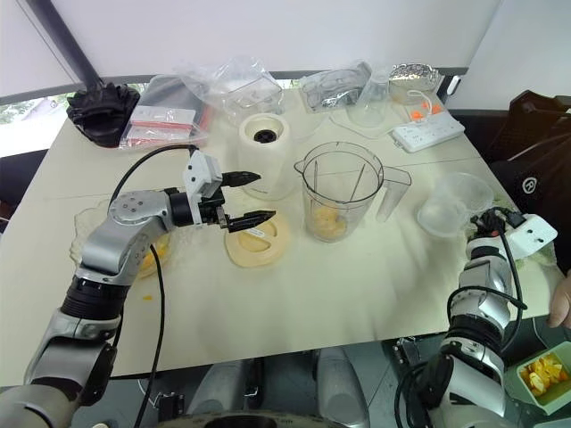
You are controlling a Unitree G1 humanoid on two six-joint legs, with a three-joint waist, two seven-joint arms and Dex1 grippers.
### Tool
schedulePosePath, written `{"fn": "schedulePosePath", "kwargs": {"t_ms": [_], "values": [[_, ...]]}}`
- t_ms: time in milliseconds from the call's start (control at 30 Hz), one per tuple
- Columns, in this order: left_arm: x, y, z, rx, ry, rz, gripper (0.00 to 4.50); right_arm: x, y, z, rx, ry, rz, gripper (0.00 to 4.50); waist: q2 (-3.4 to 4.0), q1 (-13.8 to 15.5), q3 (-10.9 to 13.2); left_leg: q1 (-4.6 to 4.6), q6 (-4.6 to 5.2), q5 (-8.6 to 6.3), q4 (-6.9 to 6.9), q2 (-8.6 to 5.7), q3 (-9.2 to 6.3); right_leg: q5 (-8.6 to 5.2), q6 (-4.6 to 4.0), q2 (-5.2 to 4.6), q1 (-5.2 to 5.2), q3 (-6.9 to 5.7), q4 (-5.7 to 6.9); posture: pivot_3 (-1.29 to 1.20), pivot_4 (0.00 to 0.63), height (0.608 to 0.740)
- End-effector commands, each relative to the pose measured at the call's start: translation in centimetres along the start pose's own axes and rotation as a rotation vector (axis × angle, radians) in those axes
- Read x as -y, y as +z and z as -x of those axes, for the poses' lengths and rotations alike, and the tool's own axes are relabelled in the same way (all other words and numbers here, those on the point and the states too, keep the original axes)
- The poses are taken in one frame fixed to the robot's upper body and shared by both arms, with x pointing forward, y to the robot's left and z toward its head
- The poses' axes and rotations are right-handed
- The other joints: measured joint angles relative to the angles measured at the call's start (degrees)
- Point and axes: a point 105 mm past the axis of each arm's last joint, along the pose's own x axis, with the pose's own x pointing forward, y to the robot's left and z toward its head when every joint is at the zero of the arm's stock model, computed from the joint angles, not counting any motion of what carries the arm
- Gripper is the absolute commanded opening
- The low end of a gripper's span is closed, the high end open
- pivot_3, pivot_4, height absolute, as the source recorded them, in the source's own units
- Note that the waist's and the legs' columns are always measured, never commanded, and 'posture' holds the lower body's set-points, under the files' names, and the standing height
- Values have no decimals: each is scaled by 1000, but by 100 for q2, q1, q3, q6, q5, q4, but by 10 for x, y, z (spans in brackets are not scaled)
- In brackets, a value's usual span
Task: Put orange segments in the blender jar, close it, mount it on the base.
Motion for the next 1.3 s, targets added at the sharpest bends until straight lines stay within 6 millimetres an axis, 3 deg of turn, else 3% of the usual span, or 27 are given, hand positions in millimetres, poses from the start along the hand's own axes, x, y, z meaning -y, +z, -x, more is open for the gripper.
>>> {"fn": "schedulePosePath", "kwargs": {"t_ms": [33, 67, 133, 267, 433, 600, 833, 900, 1000, 1300], "values": [[4, 8, -3, 24, -15, -28, 4500, -1, 16, 0, 48, 0, 53, 2908, 0, -6, 0, 1, 0, 0, 0, 0, 1, 0, 0, 0, 0, 0, 0, 0, 150, 740], [5, 8, -4, 26, -18, -27, 4500, 3, 15, 2, 36, -15, 99, 3623, 0, -7, 0, 2, 0, 0, 0, 0, 1, 0, 0, 0, 0, 1, 1, 0, 150, 740], [5, 7, -6, 28, -22, -24, 4500, 9, 13, 6, 20, -32, 161, 4382, 1, -5, -1, 2, 0, 0, 0, 0, 1, 0, 0, 0, 0, 1, 1, 0, 150, 740], [5, 6, -8, 31, -22, -24, 4500, 14, 14, 23, -6, -11, 274, 4382, 3, 8, -2, 1, 0, 0, 0, 0, -1, -1, -1, 0, 0, 0, 1, 0, 150, 740], [0, -7, -4, -38, -25, -59, 4500, 15, 40, 53, -36, 71, 472, 4382, 7, 14, -5, 2, 0, 0, 0, 1, -2, -11, -17, -1, 0, 0, 1, 0, 150, 740], [-12, -29, 2, -186, -100, -173, 4500, -6, 76, 86, -171, 305, 717, 4382, 6, 3, -8, 12, 0, 0, 4, -2, 2, -12, -20, -6, 2, 11, 3, 0, 150, 740], [-36, -51, 2, -346, -259, -314, 4500, -62, 114, 115, -210, 564, 788, 4382, -9, 56, -7, 2, 0, 0, 8, 2, -2, -12, -24, 6, 4, 3, -7, 0, 150, 740], [-41, -54, -2, -373, -287, -335, 4500, -75, 117, 119, -188, 593, 807, 4382, -16, 91, -5, -4, 0, 0, 8, 1, -1, -11, -24, 5, 2, 2, -14, 0, 150, 740], [-46, -55, -11, -397, -313, -371, 3680, -98, 114, 132, -162, 681, 820, 4452, -21, 186, -3, -14, 2, -2, 7, -1, -1, -12, -22, 2, -3, 1, -22, 0, 150, 740], [-37, -67, -27, -465, -424, -398, 3680, -111, 111, 154, -159, 734, 822, 4452, -32, 322, 2, -23, 5, -4, 10, -6, -6, -13, -17, -4, -5, -2, -22, 0, 150, 740]]}}
